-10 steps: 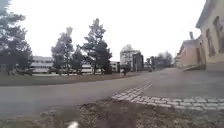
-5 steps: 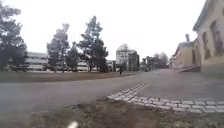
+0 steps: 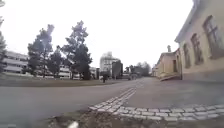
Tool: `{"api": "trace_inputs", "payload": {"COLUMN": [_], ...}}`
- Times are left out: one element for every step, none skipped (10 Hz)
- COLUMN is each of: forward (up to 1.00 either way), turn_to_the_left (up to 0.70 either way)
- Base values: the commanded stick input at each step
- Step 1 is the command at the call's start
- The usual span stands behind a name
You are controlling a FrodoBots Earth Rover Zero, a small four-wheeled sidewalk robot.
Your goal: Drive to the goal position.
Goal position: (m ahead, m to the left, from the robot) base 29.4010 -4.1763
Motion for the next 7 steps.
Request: {"api": "trace_inputs", "payload": {"forward": [0.70,0.70,0.70,0.70,0.70,0.70,0.70], "turn_to_the_left": [-0.35,-0.35,-0.35,-0.35,-0.35,-0.35,-0.35]}}
